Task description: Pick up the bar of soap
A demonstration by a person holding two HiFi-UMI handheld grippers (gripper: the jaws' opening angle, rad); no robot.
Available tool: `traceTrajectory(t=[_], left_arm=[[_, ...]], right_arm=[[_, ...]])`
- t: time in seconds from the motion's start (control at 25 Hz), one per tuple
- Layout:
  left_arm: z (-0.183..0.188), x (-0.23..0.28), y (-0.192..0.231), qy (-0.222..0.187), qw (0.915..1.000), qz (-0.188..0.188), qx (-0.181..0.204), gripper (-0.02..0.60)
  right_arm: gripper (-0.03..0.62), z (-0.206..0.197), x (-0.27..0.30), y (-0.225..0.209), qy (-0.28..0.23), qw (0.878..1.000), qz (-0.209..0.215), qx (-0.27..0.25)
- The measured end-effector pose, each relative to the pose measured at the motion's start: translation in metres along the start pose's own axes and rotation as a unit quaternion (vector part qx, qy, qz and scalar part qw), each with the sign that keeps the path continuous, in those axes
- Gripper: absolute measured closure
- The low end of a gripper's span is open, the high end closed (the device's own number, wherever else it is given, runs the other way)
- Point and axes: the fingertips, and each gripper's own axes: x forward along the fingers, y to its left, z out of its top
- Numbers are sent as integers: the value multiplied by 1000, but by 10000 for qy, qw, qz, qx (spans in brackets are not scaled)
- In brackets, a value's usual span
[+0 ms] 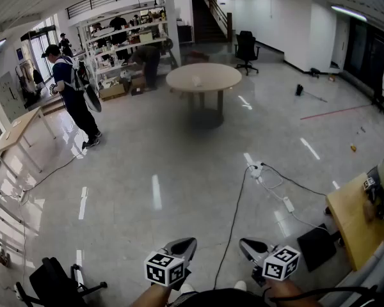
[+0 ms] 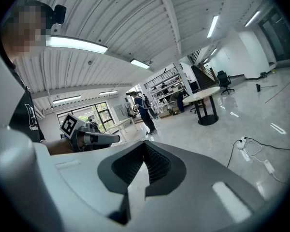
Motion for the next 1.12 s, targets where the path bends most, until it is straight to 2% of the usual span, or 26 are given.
traceTrajectory(t=[0.24,0.48,0.6,0.72,0.88,1.0,1.12], left_arm=[[22,-18,45,-113,9999,-75,79,575],[33,-10,76,68,9997,-189,112,575],[38,-6,84,-25,9996,-278,57,575],[32,2,93,59,9996,-260,-99,575],[34,26,113,181,9994,-201,-214,575],[72,68,148,173,9997,-85,-115,575],[121,115,185,155,9999,37,38,575]], right_arm=[[586,27,43,20,-233,9993,-132,-278],[586,48,71,25,-412,9972,-392,-481],[586,47,86,31,-272,9983,-257,-444],[586,41,97,25,-62,9991,-197,-364],[586,44,120,0,47,9996,-121,-257],[586,72,164,-45,20,9998,5,-207],[586,117,216,-96,-81,9997,111,-187]])
